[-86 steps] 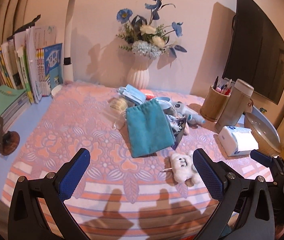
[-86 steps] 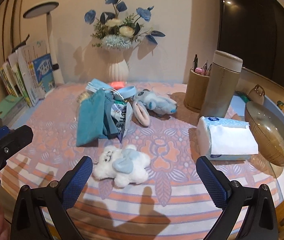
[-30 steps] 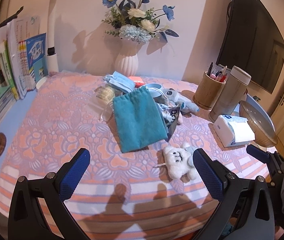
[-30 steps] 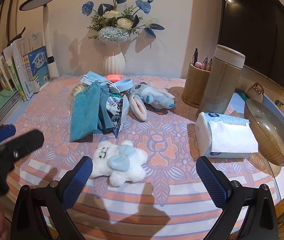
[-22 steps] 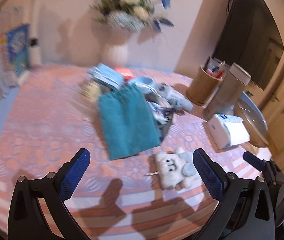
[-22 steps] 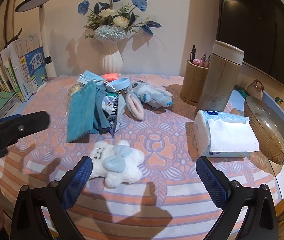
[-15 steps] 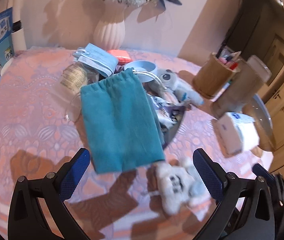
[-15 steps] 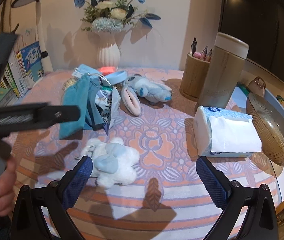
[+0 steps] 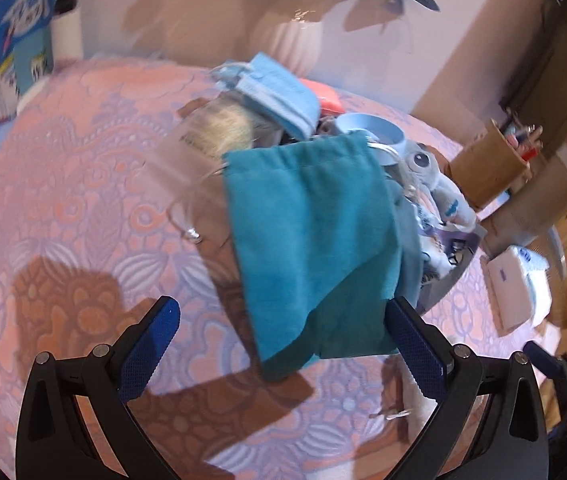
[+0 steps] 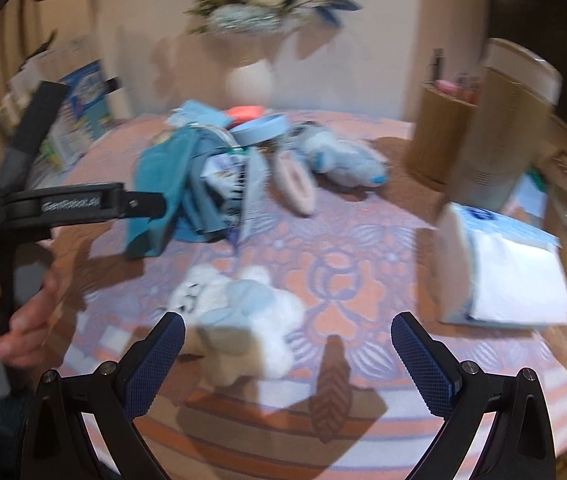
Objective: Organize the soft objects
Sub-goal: 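Grasp the teal pouch with the left gripper while the right grasps the white bear, then carry the teal pouch and white bear over the glass bowl with both grippers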
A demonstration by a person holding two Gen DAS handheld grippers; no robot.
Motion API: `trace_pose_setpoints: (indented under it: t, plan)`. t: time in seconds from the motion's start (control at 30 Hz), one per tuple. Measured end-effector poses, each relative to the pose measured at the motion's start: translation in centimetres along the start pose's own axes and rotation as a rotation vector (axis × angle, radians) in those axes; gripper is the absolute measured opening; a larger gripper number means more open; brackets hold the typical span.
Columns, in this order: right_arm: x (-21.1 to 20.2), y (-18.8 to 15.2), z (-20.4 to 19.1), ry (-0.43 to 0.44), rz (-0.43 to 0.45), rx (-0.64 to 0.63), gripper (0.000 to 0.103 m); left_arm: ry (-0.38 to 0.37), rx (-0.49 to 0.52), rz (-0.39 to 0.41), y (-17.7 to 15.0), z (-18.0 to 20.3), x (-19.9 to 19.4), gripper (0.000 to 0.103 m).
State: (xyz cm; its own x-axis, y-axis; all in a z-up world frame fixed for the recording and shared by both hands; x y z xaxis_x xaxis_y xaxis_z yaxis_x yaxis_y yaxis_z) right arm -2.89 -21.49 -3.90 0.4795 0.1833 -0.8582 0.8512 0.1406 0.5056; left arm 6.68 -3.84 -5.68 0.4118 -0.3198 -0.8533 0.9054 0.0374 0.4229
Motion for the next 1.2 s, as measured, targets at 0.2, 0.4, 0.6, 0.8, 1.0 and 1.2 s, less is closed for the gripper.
trace_pose_setpoints:
  t: [0.2,0.4,0.6,0.8,1.0,1.2]
  plan:
    - [1.1,-0.7,-1.0,0.127,-0.086,-0.147,0.103,-0.040,-0.041,-0.024,0.1,-0.1,1.7,0.102]
    - [2.1,-0.7,-0.7,0.135,-0.123,-0.203,0.103,-0.008,0.017,-0.010,0.2,1.5,2.1,0.081]
    - [4.3,-0.2,-1.9,0.192,-0.159,-0.238,0.103,-0.066,0.030,0.005,-0.3,2.5,1.4,0.023]
    - [5.0,0.0,-3.6,0.216,-0.160,-0.242,0.087,-0.056,0.047,0.041,-1.3,1.6,-1.0,0.014]
    - [4.4,0.1,-5.0,0.199,-0.148,-0.231,0.051,-0.037,0.077,0.037,-2.1,-0.8,-3.5,0.014]
    - [4.0,1.6,-2.4,0.155,-0.107,-0.038,0.048,-0.024,0.102,-0.020,-3.7,-1.9,-3.6,0.014]
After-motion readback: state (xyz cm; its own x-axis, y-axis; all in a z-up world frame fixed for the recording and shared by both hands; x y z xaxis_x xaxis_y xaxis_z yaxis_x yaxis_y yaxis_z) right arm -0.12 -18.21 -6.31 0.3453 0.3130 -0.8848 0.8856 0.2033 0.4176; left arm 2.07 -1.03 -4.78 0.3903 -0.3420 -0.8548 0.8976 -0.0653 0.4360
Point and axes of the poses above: each gripper's, at about its wrist camera, not at the fingertips, and x roughly the way its jaws point, z to its right, y to its top, the point moved 10 cm from there along x, roughly the way its jaws point, and after that the axes turned 5 degrees about -z, right-handed, at the moved point
